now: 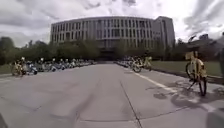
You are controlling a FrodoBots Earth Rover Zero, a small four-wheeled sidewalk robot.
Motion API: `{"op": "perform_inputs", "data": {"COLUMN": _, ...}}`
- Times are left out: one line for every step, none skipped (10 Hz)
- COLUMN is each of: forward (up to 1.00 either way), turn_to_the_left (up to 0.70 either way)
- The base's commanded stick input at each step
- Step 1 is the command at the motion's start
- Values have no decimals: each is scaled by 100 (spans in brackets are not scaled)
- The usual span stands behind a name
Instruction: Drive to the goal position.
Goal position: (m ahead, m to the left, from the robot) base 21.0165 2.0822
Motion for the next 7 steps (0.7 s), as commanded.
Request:
{"op": "perform_inputs", "data": {"forward": 70, "turn_to_the_left": 1}}
{"op": "perform_inputs", "data": {"forward": 70, "turn_to_the_left": 1}}
{"op": "perform_inputs", "data": {"forward": 70, "turn_to_the_left": 1}}
{"op": "perform_inputs", "data": {"forward": 70, "turn_to_the_left": 1}}
{"op": "perform_inputs", "data": {"forward": 70, "turn_to_the_left": 1}}
{"op": "perform_inputs", "data": {"forward": 70, "turn_to_the_left": 1}}
{"op": "perform_inputs", "data": {"forward": 70, "turn_to_the_left": 1}}
